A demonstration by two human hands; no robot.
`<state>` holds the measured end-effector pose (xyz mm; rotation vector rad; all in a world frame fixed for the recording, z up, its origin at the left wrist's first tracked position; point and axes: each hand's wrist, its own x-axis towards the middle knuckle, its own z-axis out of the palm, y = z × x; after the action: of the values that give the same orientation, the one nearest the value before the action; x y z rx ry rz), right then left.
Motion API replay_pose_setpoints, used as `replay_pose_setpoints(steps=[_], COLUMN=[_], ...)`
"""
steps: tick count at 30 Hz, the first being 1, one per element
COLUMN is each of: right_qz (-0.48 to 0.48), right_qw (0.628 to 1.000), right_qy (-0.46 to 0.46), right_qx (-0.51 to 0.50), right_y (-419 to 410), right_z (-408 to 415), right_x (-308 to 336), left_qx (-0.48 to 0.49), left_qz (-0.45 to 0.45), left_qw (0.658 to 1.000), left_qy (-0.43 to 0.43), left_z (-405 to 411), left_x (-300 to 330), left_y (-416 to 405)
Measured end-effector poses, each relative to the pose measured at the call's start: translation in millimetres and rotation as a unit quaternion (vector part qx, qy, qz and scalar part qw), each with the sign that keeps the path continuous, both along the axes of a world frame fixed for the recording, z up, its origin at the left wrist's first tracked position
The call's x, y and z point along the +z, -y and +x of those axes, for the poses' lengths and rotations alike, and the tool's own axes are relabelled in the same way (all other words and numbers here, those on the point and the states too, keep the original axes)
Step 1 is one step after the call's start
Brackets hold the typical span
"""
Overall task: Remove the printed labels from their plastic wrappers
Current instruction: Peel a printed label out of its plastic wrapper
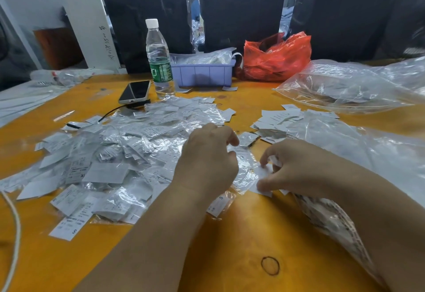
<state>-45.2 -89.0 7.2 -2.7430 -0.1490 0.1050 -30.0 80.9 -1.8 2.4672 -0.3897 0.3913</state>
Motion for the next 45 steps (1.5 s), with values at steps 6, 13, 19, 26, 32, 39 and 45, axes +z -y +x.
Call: replay_pose_setpoints(steps=[6,13,19,26,32,39,45], right_qz=[0.004,0.086,0.219,0.273,0.531,0.541,0.553], right_qw=[1.0,0.992,0.965,0.955,0.846,0.839,0.83], right_qy=[0.006,0.087,0.142,0.106,-0.028,-0.052,-0.042], right_qx=[0.002,0.012,0.035,0.044,-0.041,0.014,0.05], right_y=[0,2,-1,-4,-5,-10,-15], right_z=[2,5,3,2,6,4,3], right_x=[-2,-5,2,3,13,10,0], left_qx=[-0.024,-0.041,-0.098,-0.096,-0.066,-0.062,-0.052], left_qz=[0.0,-0.035,-0.142,-0.173,-0.225,-0.217,-0.211], left_qw=[1.0,0.998,0.977,0.972,0.968,0.972,0.974], left_qy=[-0.01,-0.033,-0.127,-0.128,-0.094,-0.068,-0.065], left_z=[-2,0,-1,1,4,1,1], left_x=[-2,-2,1,2,1,1,2], left_y=[3,1,4,2,0,1,1])
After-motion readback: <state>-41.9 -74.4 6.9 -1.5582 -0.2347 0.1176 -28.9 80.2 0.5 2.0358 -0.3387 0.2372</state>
